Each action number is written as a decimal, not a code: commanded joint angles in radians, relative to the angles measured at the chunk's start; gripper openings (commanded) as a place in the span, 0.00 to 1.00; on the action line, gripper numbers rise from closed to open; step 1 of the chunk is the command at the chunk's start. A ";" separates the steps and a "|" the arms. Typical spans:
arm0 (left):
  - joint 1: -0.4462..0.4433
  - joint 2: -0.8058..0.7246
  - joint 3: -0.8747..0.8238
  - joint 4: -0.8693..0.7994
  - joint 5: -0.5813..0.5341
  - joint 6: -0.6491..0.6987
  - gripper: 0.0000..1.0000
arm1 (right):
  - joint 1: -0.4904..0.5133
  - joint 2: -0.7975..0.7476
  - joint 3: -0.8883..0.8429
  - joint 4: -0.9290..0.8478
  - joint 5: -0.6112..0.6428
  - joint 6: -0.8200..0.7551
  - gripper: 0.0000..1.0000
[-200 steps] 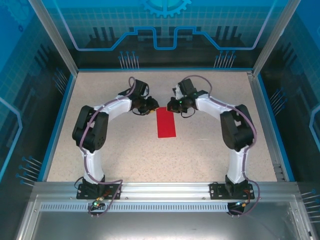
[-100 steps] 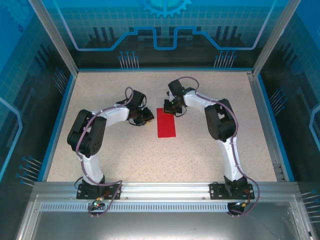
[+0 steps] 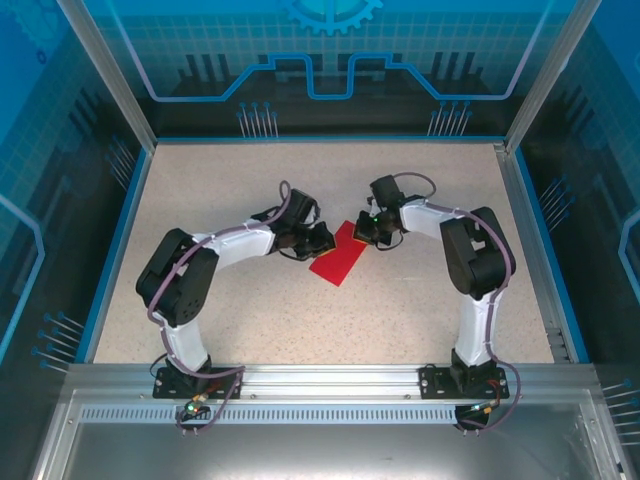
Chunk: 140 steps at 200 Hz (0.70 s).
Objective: Fold a paper plane with a square sheet of paper (pick it up from the middle)
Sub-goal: Rotate the square sheet of paper at the center of the table, then first fold in half a square sheet of paper at the center of the table.
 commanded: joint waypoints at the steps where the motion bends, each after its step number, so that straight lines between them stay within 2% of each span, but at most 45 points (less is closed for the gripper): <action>1: -0.042 0.020 -0.025 0.045 0.082 -0.021 0.07 | -0.014 -0.076 -0.071 0.119 -0.166 -0.006 0.00; 27: -0.067 0.028 -0.052 0.031 0.096 -0.026 0.03 | -0.005 -0.117 -0.182 0.169 -0.236 -0.005 0.00; 60: -0.094 0.051 -0.058 -0.006 0.071 -0.021 0.00 | 0.002 -0.135 -0.239 0.158 -0.248 -0.026 0.00; 140: -0.098 0.121 -0.022 -0.080 0.028 -0.006 0.00 | 0.017 -0.089 -0.223 0.122 -0.266 -0.097 0.00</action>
